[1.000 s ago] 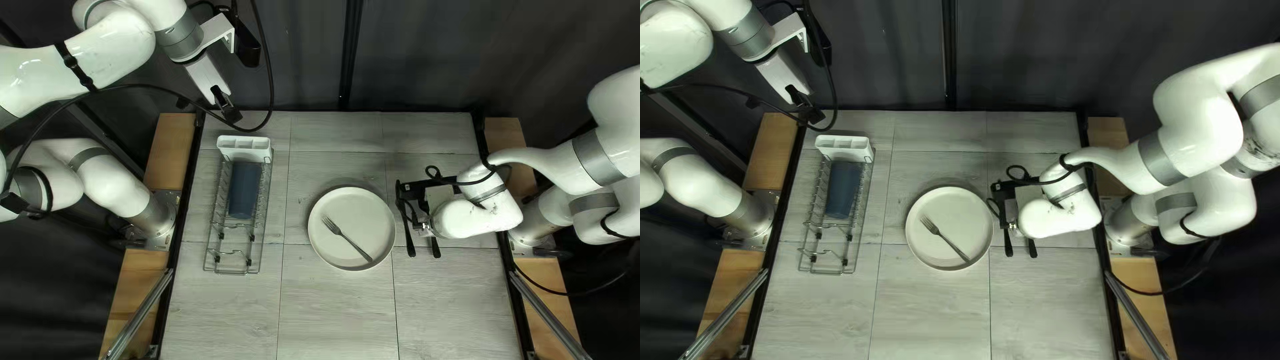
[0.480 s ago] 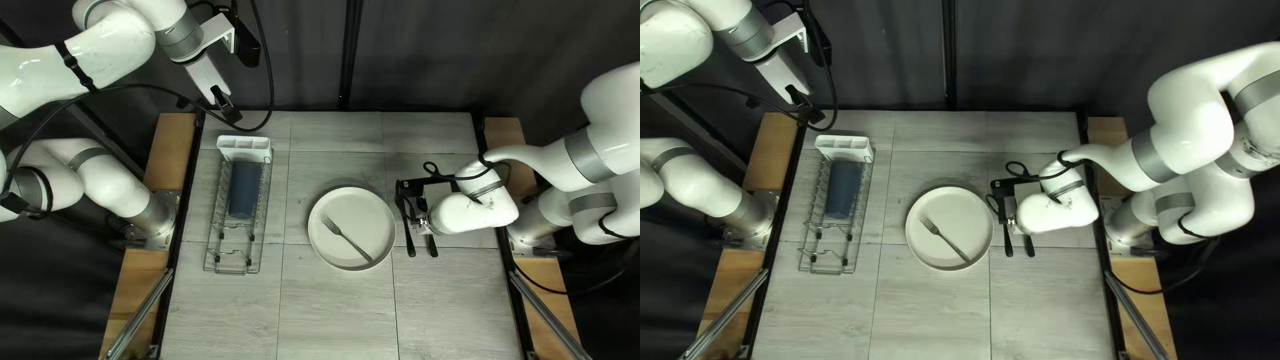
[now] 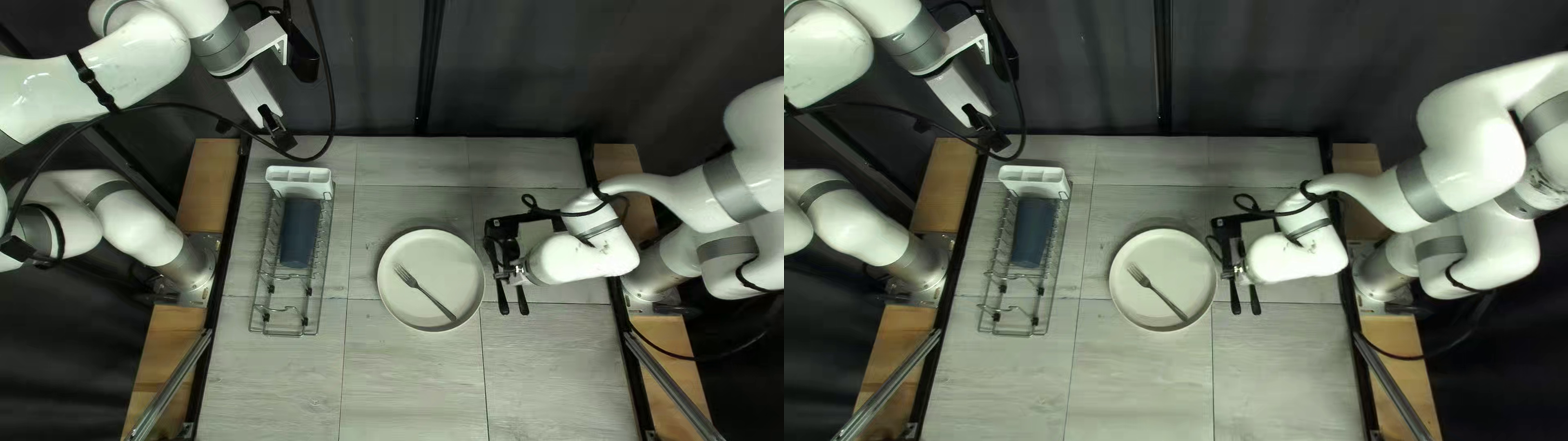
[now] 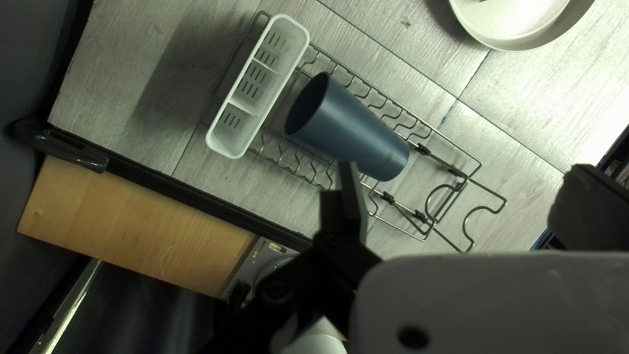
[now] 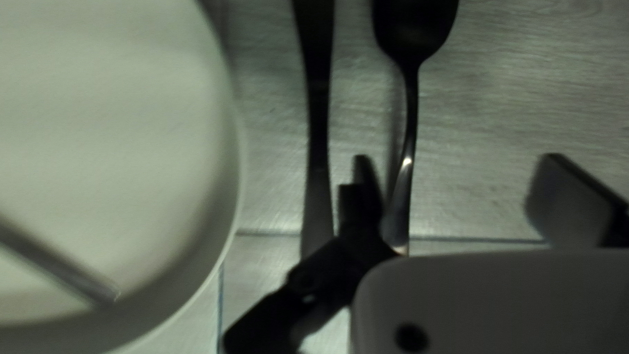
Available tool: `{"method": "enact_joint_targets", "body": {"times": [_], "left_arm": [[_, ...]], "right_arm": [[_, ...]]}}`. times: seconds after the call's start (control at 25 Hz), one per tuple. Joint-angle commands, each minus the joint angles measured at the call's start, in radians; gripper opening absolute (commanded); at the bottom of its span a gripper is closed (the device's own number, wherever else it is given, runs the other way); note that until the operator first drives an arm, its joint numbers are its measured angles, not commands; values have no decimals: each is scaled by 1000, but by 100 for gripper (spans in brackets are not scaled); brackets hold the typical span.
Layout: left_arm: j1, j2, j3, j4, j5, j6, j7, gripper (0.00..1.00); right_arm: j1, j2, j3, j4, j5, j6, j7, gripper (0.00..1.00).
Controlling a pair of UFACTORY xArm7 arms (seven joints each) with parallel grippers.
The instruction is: Pick up and place plate onto table. Place down one fork to the left of the plate. Place spoon and knife to the right of the plate. Place cup above the knife and spoon
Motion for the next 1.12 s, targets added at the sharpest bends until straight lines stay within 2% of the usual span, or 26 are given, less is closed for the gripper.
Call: {"method": "enact_joint_targets", "body": {"times": [0.04, 0.24, 0.44, 0.52, 0.68, 0.92, 1.12], "left_arm": [[0, 0, 0, 0, 0, 0, 0, 100], [0, 0, 0, 0, 0, 0, 0, 100], [0, 0, 0, 0, 0, 0, 0, 100], [0, 0, 0, 0, 0, 0, 0, 100], [0, 0, 0, 0, 0, 0, 0, 100], [0, 0, 0, 0, 0, 0, 0, 100], [0, 0, 0, 0, 0, 0, 0, 100]], "right_arm": [[26, 28, 21, 98, -47, 18, -116, 100], [28, 22, 21, 81, -52, 3, -127, 100], [10, 154, 4, 144, -66, -128, -216, 100], [-16, 233, -11, 187, -56, -194, -290, 100], [-50, 344, -9, 270, -14, -249, -407, 100], [-84, 502, 12, 420, 27, -258, -534, 100], [-108, 595, 20, 493, 39, -265, -601, 100]]}}
